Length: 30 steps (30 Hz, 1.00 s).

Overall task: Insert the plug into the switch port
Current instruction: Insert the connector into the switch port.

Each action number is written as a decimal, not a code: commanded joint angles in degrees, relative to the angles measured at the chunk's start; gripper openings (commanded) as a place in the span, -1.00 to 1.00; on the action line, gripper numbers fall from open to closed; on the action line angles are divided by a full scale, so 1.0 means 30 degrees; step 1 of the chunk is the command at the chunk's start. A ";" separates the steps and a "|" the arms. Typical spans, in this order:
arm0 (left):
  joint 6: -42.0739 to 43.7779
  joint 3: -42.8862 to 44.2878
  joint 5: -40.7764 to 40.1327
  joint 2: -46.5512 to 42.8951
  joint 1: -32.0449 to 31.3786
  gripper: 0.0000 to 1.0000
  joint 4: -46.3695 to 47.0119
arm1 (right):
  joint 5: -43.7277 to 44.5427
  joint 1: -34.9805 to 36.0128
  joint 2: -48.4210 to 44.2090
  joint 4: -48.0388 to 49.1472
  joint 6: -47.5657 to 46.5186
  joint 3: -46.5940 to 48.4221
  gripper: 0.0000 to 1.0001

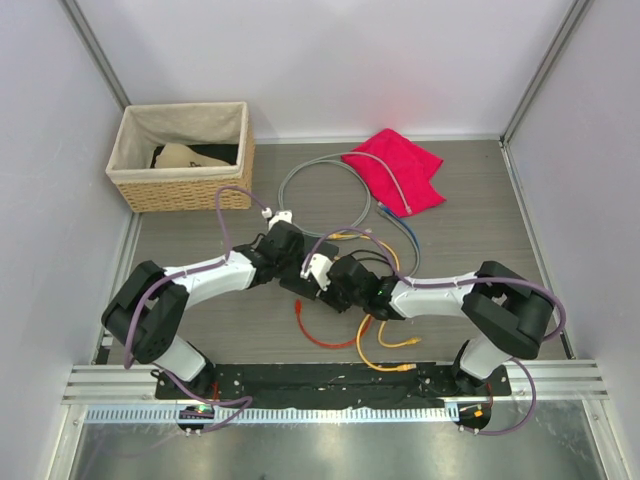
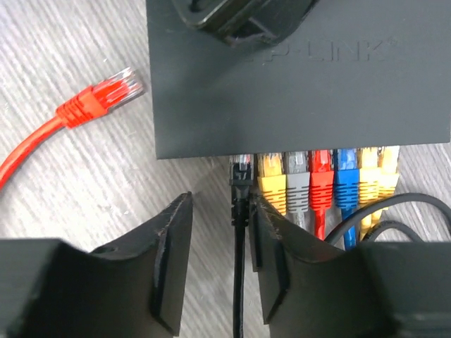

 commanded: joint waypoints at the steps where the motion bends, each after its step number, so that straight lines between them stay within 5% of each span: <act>1: 0.0133 -0.1299 0.0260 0.1919 0.0249 0.03 -0.3772 | -0.1294 0.0456 -0.2033 -0.0444 0.0577 0.1222 -0.10; 12: 0.0133 -0.1329 0.0903 0.1949 0.0366 0.02 -0.3392 | -0.0269 0.0193 -0.2326 -0.2816 0.1397 0.2424 0.02; 30: 0.0280 -0.1329 0.2076 0.1421 0.0366 0.02 -0.3128 | -0.2757 -0.2033 -0.1829 -0.7243 0.1105 0.2921 -0.24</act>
